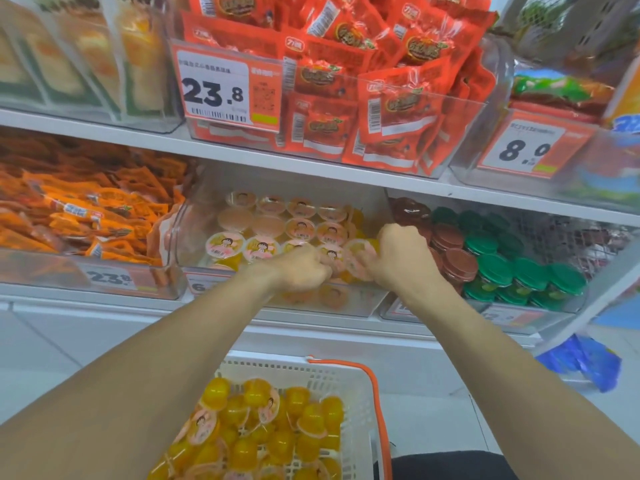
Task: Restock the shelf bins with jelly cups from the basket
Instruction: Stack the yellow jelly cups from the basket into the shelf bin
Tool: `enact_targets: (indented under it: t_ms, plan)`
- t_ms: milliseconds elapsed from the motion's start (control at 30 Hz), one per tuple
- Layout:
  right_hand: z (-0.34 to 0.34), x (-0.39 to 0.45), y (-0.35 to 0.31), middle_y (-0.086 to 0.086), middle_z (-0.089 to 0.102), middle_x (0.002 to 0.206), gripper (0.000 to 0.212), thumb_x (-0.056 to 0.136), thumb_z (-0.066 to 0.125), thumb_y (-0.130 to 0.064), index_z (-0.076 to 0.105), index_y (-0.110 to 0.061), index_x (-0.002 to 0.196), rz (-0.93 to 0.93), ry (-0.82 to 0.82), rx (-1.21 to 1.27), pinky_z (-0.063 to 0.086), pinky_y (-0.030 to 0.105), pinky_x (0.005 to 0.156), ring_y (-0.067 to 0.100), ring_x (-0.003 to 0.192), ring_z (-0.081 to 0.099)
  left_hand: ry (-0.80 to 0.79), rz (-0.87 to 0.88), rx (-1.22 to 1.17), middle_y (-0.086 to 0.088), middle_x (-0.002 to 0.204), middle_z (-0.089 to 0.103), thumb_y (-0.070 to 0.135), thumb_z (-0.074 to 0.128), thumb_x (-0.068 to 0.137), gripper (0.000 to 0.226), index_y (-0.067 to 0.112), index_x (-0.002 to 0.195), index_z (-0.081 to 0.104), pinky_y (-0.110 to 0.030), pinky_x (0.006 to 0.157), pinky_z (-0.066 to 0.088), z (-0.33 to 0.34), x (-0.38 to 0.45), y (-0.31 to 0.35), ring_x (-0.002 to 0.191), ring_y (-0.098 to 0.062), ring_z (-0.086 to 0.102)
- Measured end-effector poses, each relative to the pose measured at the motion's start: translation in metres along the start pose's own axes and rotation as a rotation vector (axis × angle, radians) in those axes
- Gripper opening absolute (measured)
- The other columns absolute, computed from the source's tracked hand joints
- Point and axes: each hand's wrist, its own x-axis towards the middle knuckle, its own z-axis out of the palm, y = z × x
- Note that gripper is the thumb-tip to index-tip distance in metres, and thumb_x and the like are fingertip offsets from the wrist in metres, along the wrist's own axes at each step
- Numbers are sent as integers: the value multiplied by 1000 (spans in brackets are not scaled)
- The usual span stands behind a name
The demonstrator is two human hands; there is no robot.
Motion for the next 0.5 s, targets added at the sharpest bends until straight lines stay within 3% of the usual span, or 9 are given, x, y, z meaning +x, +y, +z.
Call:
enact_targets:
  t_ms: [100,233,400,500]
  plan:
    - [1,-1,-6,6,51,72,31,84,72,-26,47,-9,74,-44,-34,-137,41,33,58,34,73,59,11,4,9,1,129,67,18,47,97,32,15,114,74,-28,103,45,3,1,-4,122,-18,57]
    - [12,6,-15,19,66,96,8,87,66,-12,59,-7,85,-62,-61,-214,42,32,62,39,90,67,-2,12,29,-4,124,69,24,49,97,31,13,111,74,-36,102,49,4,3,-8,117,-22,61]
    - [5,17,-22,19,65,105,12,89,63,-10,63,-3,98,-48,-190,-280,45,33,68,37,97,66,10,15,44,-3,120,71,40,44,82,45,14,102,75,-39,99,52,3,3,-14,112,-22,64]
    - [-2,21,-25,13,59,87,9,87,59,-13,55,-6,81,-22,-315,-344,46,32,67,35,88,64,13,18,63,-5,117,72,41,42,81,47,13,101,74,-41,96,53,3,3,-16,110,-24,65]
